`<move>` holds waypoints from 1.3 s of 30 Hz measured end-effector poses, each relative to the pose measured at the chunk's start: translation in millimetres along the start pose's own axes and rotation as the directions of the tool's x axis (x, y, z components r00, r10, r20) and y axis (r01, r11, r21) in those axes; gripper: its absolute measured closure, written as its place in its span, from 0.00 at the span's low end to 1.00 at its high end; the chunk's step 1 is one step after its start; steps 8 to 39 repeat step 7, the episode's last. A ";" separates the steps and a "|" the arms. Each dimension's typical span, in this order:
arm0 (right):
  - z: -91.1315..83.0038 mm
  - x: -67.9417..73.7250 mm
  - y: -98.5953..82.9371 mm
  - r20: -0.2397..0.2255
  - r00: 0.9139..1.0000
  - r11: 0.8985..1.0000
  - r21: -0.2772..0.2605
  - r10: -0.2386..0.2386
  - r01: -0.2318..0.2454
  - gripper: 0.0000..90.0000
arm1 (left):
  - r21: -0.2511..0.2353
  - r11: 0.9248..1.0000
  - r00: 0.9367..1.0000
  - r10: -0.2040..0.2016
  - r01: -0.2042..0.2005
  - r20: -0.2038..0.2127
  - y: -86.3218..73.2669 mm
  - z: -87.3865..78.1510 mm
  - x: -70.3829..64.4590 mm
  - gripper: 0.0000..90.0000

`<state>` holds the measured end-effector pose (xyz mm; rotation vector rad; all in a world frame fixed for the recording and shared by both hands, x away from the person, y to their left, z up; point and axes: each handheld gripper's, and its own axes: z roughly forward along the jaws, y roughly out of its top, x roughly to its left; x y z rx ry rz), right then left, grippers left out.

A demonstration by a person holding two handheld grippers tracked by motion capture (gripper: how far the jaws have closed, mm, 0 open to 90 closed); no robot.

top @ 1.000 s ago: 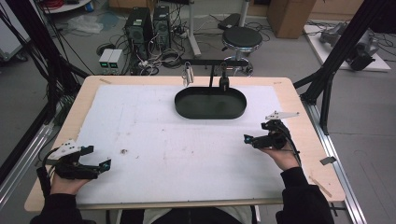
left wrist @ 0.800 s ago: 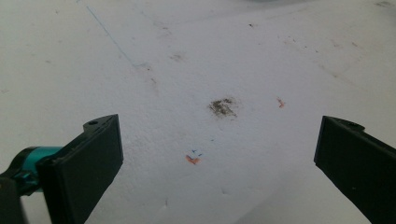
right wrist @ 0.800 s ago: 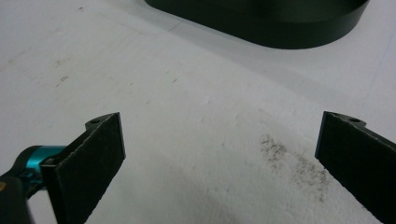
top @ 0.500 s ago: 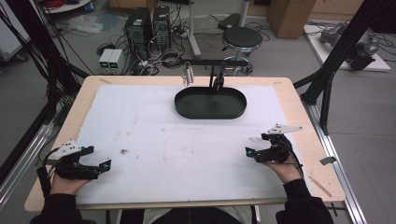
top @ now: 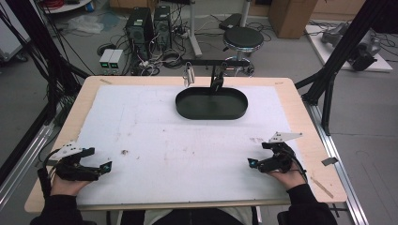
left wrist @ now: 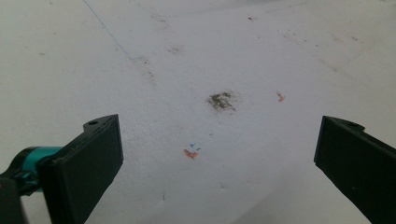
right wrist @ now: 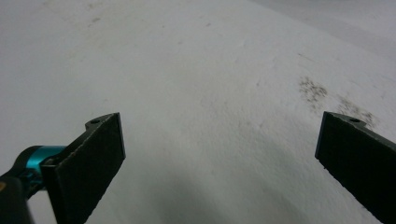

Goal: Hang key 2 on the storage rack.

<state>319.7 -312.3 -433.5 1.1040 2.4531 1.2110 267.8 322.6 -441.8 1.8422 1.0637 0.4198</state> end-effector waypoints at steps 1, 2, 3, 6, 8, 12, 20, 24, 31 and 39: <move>-1.3 0.2 -1.7 0.008 1.000 1.000 -0.004 -0.005 0.005 0.01 | 0.001 1.000 1.000 0.002 -0.002 0.001 0.1 0.2 0.0 0.02; -2.7 0.9 -3.1 0.012 1.000 1.000 -0.012 -0.003 0.003 0.01 | 0.003 1.000 1.000 0.004 -0.004 0.001 0.1 0.5 -0.1 0.02; -4.5 1.8 -3.9 0.026 1.000 1.000 -0.014 -0.003 0.003 0.01 | 0.007 1.000 1.000 0.006 -0.006 0.002 0.1 0.9 0.0 0.02; -5.5 1.3 -6.1 0.081 0.997 0.998 -0.055 -0.016 0.020 0.01 | 0.014 1.000 1.000 0.008 -0.008 0.005 0.1 3.5 0.2 0.02; -3.2 0.2 -7.4 0.101 0.995 0.997 -0.071 -0.020 0.027 0.01 | 0.021 1.000 1.000 0.012 -0.012 0.006 0.1 4.5 0.9 0.02; -3.2 0.2 -7.4 0.101 0.995 0.997 -0.071 -0.020 0.027 0.01 | 0.021 1.000 1.000 0.012 -0.012 0.006 0.1 4.5 0.9 0.02; -3.2 0.2 -7.4 0.101 0.995 0.997 -0.071 -0.020 0.027 0.01 | 0.021 1.000 1.000 0.012 -0.012 0.006 0.1 4.5 0.9 0.02; -3.2 0.2 -7.4 0.101 0.995 0.997 -0.071 -0.020 0.027 0.01 | 0.021 1.000 1.000 0.012 -0.012 0.006 0.1 4.5 0.9 0.02; -3.2 0.2 -7.4 0.101 0.995 0.997 -0.071 -0.020 0.027 0.01 | 0.021 1.000 1.000 0.012 -0.012 0.006 0.1 4.5 0.9 0.02; -3.2 0.2 -7.4 0.101 0.995 0.997 -0.071 -0.020 0.027 0.01 | 0.021 1.000 1.000 0.012 -0.012 0.006 0.1 4.5 0.9 0.02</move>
